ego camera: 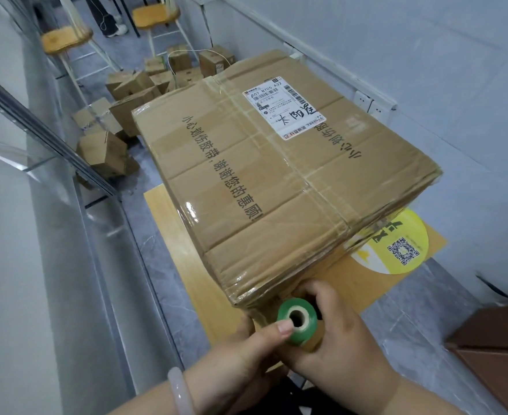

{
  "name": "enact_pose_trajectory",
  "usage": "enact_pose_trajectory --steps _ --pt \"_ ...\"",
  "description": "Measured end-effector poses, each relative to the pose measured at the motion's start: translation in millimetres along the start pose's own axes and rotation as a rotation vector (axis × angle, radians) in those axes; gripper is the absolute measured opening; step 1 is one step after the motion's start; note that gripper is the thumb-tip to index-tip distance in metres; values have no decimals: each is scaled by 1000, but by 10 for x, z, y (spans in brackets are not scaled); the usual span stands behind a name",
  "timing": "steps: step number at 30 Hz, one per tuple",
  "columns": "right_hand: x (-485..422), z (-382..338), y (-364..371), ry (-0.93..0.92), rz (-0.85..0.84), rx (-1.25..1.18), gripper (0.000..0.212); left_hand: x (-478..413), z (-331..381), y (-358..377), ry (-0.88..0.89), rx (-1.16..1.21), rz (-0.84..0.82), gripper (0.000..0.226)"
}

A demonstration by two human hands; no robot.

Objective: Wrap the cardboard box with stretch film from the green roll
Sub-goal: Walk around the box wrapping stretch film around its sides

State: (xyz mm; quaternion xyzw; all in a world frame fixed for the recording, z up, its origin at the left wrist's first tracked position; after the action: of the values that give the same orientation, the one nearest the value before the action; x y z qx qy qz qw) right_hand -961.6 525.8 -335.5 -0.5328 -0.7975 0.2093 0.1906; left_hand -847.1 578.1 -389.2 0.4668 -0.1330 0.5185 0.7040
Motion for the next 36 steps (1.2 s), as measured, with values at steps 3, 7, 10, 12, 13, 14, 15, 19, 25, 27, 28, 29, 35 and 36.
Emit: enact_pose_trajectory --steps 3,7,10,12,13,14,15,19,25,27,28,29,35,36 --pt "-5 -14 -29 -47 -36 48 43 -46 -27 50 36 42 35 109" --pt "77 -47 -74 -108 -105 28 40 -62 -20 138 132 119 59 103" --pt "134 -7 -167 -88 -105 13 43 -27 -10 240 205 183 88 101" --pt "161 -2 -233 -88 -88 20 40 -24 -28 334 225 212 87 97" --pt "180 -8 -271 -94 -71 23 39 -23 -41 373 230 225 93 96" --pt "203 -23 -310 -104 -50 31 39 -17 -52 407 236 240 101 96" --pt "228 -45 -343 -116 -32 41 40 -11 -65 431 241 255 109 97" --pt "274 -165 -425 -203 5 73 39 32 -82 528 241 269 88 100" --pt "134 -70 -547 -84 78 29 36 -17 -38 681 226 269 -36 99" --pt "95 -35 -541 -19 73 -38 41 -70 -29 709 180 258 -88 88" --pt "79 -35 -539 -12 63 -64 42 -101 -38 707 153 260 -103 83" --pt "61 -44 -540 -16 43 -77 44 -126 -29 713 135 260 -117 75" --pt "-58 4 -609 -31 -184 -23 43 -317 36 684 133 247 -90 71" --pt "-73 5 -637 -27 -196 0 37 -337 51 692 143 250 -88 73"
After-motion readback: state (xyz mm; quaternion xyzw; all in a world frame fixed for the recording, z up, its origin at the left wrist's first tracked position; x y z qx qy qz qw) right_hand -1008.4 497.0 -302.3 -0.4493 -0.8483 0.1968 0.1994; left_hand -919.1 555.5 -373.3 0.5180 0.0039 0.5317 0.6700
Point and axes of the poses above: each hand's wrist, its own x-axis away from the middle knuckle, its own y-axis out of the palm, z = x × y, the point moved 8 cm from there along -x, towards the middle knuckle, and after that the axes turned 10 degrees about -z, right-handed, at the moved point
